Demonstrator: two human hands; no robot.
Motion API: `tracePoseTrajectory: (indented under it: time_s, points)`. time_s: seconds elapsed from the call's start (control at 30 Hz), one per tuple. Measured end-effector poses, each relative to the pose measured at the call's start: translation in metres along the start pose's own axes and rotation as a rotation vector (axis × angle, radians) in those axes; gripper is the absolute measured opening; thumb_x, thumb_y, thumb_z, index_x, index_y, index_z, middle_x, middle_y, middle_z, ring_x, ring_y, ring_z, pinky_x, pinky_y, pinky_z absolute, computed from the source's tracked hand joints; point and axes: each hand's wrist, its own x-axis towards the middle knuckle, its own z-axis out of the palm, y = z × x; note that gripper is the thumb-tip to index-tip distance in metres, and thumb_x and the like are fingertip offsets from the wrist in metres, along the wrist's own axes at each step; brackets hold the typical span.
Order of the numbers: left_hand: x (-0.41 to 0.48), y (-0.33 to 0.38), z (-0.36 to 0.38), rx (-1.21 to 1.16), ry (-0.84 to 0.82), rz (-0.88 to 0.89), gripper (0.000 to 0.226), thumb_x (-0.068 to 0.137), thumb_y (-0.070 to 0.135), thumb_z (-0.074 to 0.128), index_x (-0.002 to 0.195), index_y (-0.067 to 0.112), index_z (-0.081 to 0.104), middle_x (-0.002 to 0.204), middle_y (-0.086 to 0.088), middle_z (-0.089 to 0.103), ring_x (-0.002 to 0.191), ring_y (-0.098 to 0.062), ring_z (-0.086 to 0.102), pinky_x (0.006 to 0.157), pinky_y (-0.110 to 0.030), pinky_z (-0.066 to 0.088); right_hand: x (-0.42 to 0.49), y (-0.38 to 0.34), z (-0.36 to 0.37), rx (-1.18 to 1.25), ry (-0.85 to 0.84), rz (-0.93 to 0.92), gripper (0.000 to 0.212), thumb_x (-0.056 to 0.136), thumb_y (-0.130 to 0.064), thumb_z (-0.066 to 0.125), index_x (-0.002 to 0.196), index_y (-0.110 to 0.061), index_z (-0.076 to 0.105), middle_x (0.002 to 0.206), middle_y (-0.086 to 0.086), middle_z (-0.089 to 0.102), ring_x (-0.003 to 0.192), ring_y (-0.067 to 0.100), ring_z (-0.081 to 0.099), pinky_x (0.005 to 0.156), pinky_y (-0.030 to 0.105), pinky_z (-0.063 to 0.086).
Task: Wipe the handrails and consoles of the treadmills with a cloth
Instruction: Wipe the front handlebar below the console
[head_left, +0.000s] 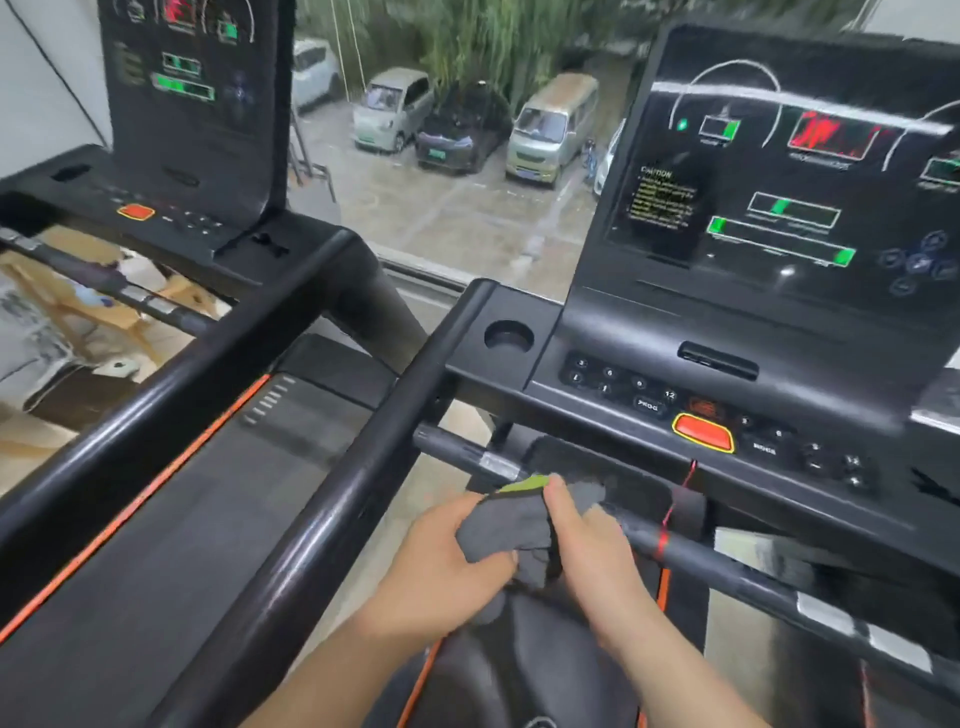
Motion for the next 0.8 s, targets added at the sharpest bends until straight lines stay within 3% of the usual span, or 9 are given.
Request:
tracePoseTrajectory:
  time_s: [0.1, 0.23, 0.27, 0.33, 0.43, 0.47, 0.57, 0.7, 0.8]
  points:
    - [0.021, 0.016, -0.004, 0.024, 0.137, 0.003, 0.021, 0.072, 0.016, 0.069, 0.086, 0.032, 0.064, 0.08, 0.012, 0.071, 0.075, -0.005, 0.068, 0.067, -0.029, 0.054, 0.022, -0.014, -0.012, -0.14, -0.03, -0.144, 0.052, 0.105, -0.054, 0.039, 0.07, -0.022, 0.061, 0.069, -0.019, 0.065, 0.071, -0.007, 0.06, 0.061, 0.007, 0.038]
    - [0.057, 0.033, -0.029, 0.053, 0.354, 0.077, 0.04, 0.079, 0.007, 0.072, 0.103, 0.036, 0.06, 0.092, 0.017, 0.071, 0.088, 0.002, 0.067, 0.069, -0.01, 0.048, 0.051, -0.029, -0.019, -0.175, -0.138, -0.198, 0.058, 0.104, -0.054, 0.046, 0.059, -0.018, 0.037, 0.059, -0.012, 0.041, 0.056, 0.004, 0.038, 0.058, 0.022, 0.033]
    - [0.067, 0.032, -0.035, 0.077, 0.365, 0.082, 0.043, 0.081, 0.008, 0.071, 0.108, 0.038, 0.057, 0.097, 0.017, 0.07, 0.092, 0.001, 0.067, 0.073, -0.011, 0.049, 0.06, -0.029, -0.02, -0.214, -0.143, -0.194, 0.056, 0.102, -0.054, 0.05, 0.061, -0.018, 0.038, 0.059, -0.011, 0.041, 0.058, 0.006, 0.039, 0.06, 0.026, 0.034]
    - [0.092, 0.019, -0.044, 0.253, 0.322, 0.056, 0.051, 0.084, 0.019, 0.07, 0.125, 0.041, 0.049, 0.113, 0.017, 0.067, 0.103, -0.005, 0.066, 0.084, -0.026, 0.054, 0.078, -0.025, -0.023, -0.307, -0.096, -0.189, 0.042, 0.097, -0.048, 0.059, 0.065, -0.021, 0.057, 0.063, -0.012, 0.059, 0.062, 0.006, 0.053, 0.068, 0.031, 0.046]
    - [0.121, -0.019, -0.038, 0.784, 0.232, 0.009, 0.081, 0.092, 0.032, 0.064, 0.161, 0.029, 0.022, 0.157, -0.002, 0.036, 0.131, -0.027, 0.05, 0.102, -0.045, 0.05, 0.1, -0.019, -0.024, -0.357, -0.075, -0.146, 0.016, 0.092, -0.038, 0.067, 0.083, -0.025, 0.071, 0.08, -0.01, 0.073, 0.079, 0.007, 0.067, 0.082, 0.031, 0.054]
    - [0.126, -0.03, -0.031, 0.86, 0.235, 0.106, 0.078, 0.093, 0.034, 0.063, 0.161, 0.026, 0.027, 0.16, -0.009, 0.031, 0.131, -0.033, 0.048, 0.101, -0.049, 0.05, 0.106, -0.018, -0.024, -0.368, -0.088, -0.124, 0.013, 0.091, -0.036, 0.068, 0.086, -0.024, 0.072, 0.082, -0.009, 0.073, 0.08, 0.007, 0.067, 0.083, 0.03, 0.054]
    - [0.13, -0.06, -0.018, 0.91, 0.193, 0.398, 0.059, 0.088, 0.043, 0.062, 0.141, 0.016, 0.06, 0.151, -0.024, 0.044, 0.118, -0.044, 0.051, 0.093, -0.054, 0.052, 0.115, -0.013, -0.021, -0.346, -0.077, -0.057, 0.008, 0.088, -0.029, 0.073, 0.086, -0.021, 0.071, 0.078, -0.009, 0.071, 0.073, 0.006, 0.064, 0.081, 0.028, 0.053]
    - [0.142, -0.067, -0.027, 1.016, 0.099, 0.41, 0.063, 0.084, 0.058, 0.06, 0.139, 0.026, 0.059, 0.148, -0.016, 0.048, 0.118, -0.037, 0.048, 0.097, -0.047, 0.05, 0.119, -0.014, -0.019, -0.329, -0.064, 0.002, 0.001, 0.09, -0.019, 0.072, 0.09, -0.019, 0.071, 0.079, -0.009, 0.068, 0.066, -0.002, 0.06, 0.073, 0.017, 0.051]
    - [0.157, -0.064, -0.038, 1.028, 0.075, 0.436, 0.049, 0.09, 0.058, 0.048, 0.127, 0.031, 0.063, 0.136, -0.003, 0.056, 0.117, -0.03, 0.052, 0.079, -0.043, 0.059, 0.118, -0.008, -0.024, -0.407, -0.066, 0.027, 0.015, 0.09, -0.023, 0.074, 0.105, -0.023, 0.07, 0.099, -0.008, 0.069, 0.09, 0.006, 0.065, 0.087, 0.019, 0.051]
